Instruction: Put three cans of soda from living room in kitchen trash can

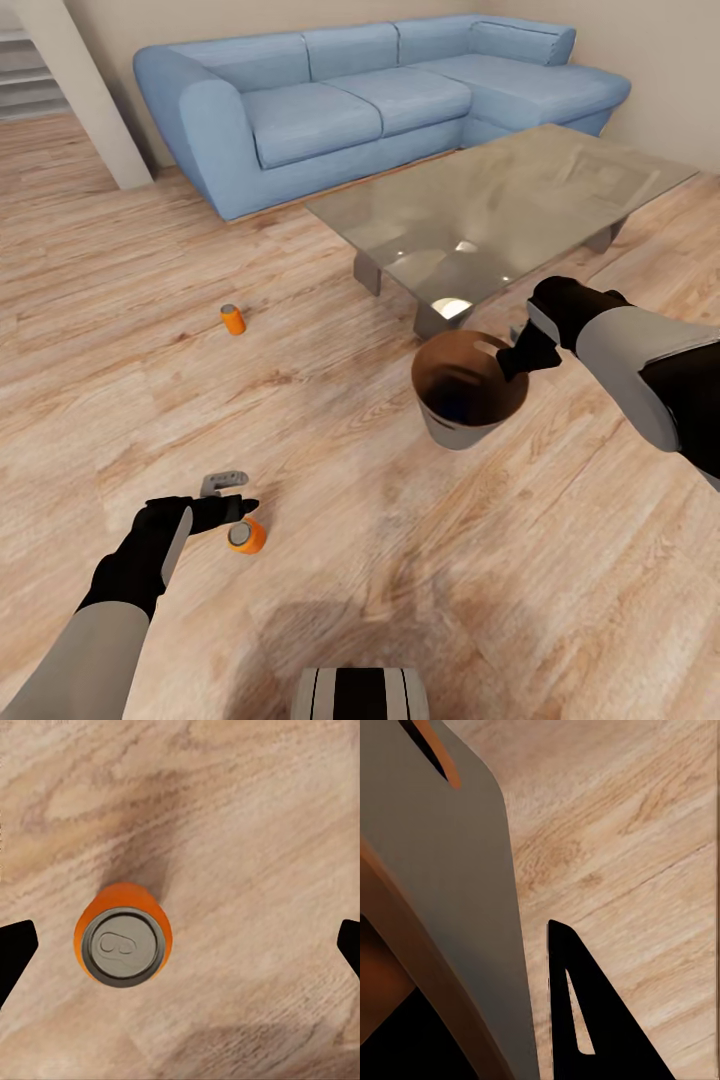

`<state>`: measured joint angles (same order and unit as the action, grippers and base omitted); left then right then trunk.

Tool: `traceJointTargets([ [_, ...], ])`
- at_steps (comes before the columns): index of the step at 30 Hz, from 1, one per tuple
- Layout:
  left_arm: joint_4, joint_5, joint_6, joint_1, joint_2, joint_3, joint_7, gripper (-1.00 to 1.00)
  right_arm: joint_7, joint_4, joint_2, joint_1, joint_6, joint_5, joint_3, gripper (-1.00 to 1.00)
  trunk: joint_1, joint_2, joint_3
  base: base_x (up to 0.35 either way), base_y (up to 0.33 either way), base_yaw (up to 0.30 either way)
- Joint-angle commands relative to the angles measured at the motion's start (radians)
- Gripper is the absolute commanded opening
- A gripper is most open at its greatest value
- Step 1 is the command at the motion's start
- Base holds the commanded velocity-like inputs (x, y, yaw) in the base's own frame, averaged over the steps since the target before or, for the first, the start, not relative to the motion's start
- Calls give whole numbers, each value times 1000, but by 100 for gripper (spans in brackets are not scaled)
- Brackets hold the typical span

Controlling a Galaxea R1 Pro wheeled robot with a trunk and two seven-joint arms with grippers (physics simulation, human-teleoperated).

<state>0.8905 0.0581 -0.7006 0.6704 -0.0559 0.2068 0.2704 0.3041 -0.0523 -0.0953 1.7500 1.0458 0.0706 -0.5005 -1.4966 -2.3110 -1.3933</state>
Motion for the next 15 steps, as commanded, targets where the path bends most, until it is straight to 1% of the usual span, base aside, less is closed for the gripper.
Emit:
traceJointTargets([
  [1, 0, 0, 0, 0, 0, 0, 0, 100, 1, 0, 1, 0, 1, 11, 10, -100, 0, 0, 0, 0, 82, 0],
  [6, 1, 0, -1, 0, 0, -1, 1, 100, 1, 0, 1, 0, 1, 11, 10, -100, 0, 0, 0, 0, 188, 0],
  [14, 2, -1, 0, -1, 1, 0, 0, 100, 1, 0, -7, 0, 1, 11, 8, -100, 0, 0, 0, 0, 35, 0],
  [15, 2, -1, 0, -1, 1, 0, -1, 100, 1, 0, -8, 0, 1, 11, 7, -100, -4, -7, -3, 0, 7, 0],
])
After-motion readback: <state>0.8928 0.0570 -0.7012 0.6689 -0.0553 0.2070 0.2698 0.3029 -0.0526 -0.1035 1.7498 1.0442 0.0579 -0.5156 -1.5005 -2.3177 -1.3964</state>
